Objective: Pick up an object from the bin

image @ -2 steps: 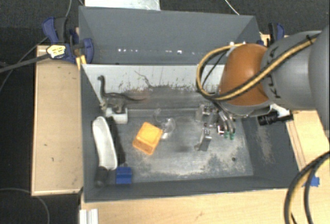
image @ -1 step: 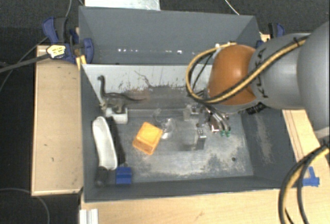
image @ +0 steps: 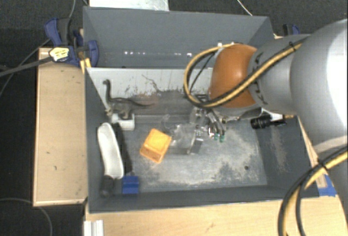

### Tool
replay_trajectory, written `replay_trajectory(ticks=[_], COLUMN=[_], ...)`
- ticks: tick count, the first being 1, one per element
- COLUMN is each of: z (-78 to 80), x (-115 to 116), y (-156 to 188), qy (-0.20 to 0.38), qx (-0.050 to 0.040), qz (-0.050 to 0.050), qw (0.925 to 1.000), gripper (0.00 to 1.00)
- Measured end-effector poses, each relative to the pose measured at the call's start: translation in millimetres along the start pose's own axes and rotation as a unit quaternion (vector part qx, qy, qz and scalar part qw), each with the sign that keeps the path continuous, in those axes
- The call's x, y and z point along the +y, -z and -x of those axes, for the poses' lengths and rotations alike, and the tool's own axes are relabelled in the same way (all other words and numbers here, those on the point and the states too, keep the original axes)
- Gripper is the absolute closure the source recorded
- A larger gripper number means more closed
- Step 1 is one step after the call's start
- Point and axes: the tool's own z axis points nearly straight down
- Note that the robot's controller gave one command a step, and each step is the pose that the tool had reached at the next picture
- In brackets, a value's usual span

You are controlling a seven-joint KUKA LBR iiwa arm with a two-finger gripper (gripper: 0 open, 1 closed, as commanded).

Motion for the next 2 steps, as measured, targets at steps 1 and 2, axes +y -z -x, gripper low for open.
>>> replay_trajectory(ticks=[1, 2], z=[-16.9, -21.3], x=[67, 90], y=[-1, 2], qy=[0.165, 0.135], qx=[-0.0042, -0.0031], qz=[0.001, 0.001], qw=[0.9863, 0.9909], gripper=[0.0, 0.0])
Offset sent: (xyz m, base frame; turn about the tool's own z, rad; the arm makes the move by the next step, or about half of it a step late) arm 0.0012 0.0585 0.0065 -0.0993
